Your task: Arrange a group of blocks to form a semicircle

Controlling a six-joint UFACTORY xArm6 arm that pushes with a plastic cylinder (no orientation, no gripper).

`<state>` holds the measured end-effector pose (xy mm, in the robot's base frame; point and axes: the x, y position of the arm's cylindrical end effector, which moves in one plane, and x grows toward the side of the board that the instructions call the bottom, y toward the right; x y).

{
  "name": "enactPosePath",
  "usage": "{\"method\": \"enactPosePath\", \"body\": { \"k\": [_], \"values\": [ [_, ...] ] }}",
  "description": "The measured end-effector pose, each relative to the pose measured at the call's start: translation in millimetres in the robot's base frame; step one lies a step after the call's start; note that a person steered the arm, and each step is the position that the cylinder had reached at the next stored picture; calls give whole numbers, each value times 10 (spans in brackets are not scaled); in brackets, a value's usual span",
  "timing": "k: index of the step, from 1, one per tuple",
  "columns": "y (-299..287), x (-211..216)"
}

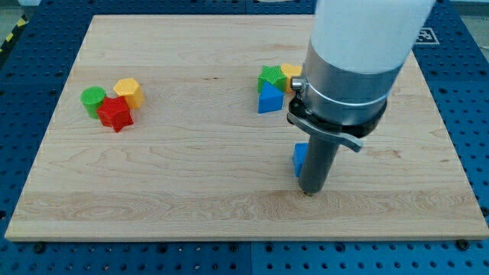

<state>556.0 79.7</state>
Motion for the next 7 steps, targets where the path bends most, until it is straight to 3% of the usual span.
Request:
{"method": "enactPosePath", "body": {
  "k": [3, 5, 7],
  "values": [
    [-1, -678],
    [96, -904],
    [1395, -564]
  ]
}}
